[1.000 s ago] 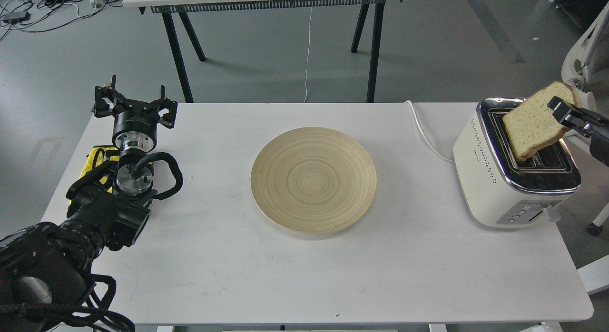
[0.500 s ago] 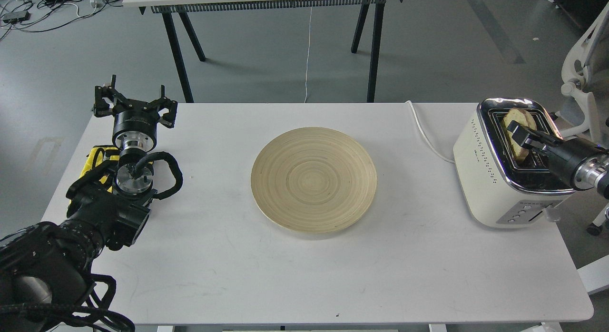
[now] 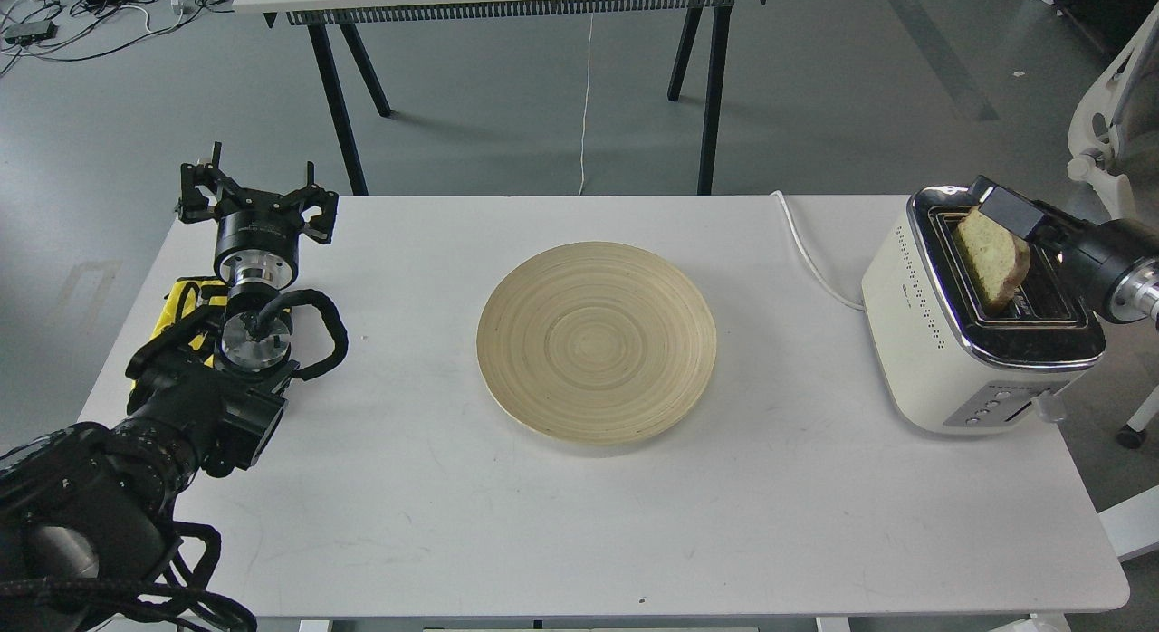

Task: Put bread in toaster with right arm

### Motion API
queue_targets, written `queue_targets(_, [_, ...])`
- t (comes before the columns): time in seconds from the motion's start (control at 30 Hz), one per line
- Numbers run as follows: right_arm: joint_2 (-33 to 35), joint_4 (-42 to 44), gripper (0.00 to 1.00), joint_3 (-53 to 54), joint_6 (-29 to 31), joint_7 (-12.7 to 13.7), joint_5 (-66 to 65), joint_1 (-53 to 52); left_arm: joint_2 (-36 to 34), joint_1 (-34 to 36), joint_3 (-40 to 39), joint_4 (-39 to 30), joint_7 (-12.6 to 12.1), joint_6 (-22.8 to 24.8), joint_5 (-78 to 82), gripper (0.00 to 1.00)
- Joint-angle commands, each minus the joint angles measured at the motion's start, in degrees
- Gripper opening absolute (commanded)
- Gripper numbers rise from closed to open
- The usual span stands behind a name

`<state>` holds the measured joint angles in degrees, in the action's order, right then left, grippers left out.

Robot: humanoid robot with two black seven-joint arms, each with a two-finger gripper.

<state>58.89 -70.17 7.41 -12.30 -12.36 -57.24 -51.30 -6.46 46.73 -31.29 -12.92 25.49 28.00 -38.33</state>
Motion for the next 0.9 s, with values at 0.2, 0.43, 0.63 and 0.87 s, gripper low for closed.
queue_targets(0.2, [-1.8,-1.5,1.00,17.7,6.9,0.5,20.0,0.1,0.0,0.0,0.0,0.0,0.0,0.0,0.0,1.00])
queue_targets(0.43, [-14.1,-0.7,1.00,20.1,6.6,-1.0,32.4,0.9,0.0,0.0,0.0,0.0,0.0,0.0,0.0,1.00])
queue_targets(0.63, [-25.2,5.1,1.00,20.4,12.1,-7.1,42.6,4.7,0.0,0.0,0.0,0.0,0.0,0.0,0.0,1.00])
queue_targets(0.87, [-37.0,21.3,1.00,27.6,32.1,-10.5,47.1,11.1,0.0,-0.1,-0.1,0.0,0.0,0.0,0.0,1.00])
